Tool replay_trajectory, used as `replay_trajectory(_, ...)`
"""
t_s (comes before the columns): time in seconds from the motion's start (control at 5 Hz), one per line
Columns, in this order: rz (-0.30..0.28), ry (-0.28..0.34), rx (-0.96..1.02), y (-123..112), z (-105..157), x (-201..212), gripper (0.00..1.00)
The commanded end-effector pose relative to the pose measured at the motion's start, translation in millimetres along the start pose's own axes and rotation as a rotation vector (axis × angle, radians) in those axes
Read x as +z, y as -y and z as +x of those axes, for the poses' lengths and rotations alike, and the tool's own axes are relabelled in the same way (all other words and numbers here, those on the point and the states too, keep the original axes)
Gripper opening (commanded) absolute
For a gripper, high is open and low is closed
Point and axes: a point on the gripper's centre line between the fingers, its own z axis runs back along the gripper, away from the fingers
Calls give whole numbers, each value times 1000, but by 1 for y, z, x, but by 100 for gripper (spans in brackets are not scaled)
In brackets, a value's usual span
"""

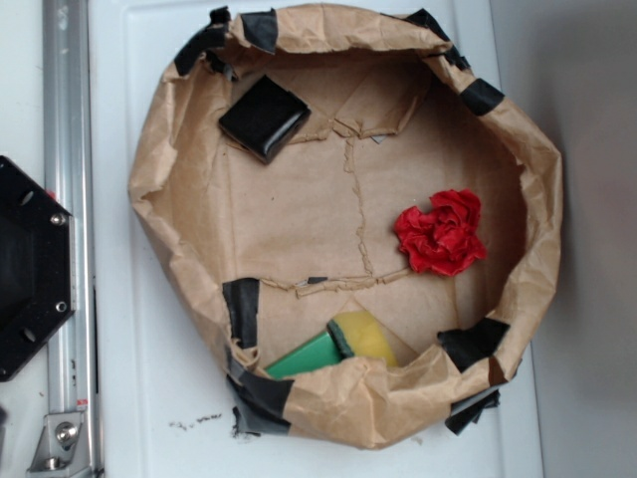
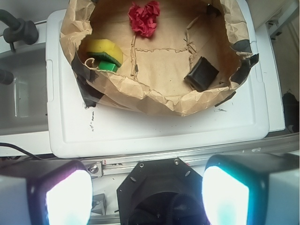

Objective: Grab the black box.

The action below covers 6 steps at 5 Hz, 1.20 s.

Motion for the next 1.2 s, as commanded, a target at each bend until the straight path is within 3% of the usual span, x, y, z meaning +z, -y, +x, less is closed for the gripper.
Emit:
replay_trajectory(0.0,32,45,414,-25,84,-38,100)
replay_trajectory(0.2,58,58,515,-34,107,-72,100)
replay_trajectory(0.4,144,19,630,-50,111,-105,100)
replay_trajectory(1.0,144,19,630,-50,111,-105,100)
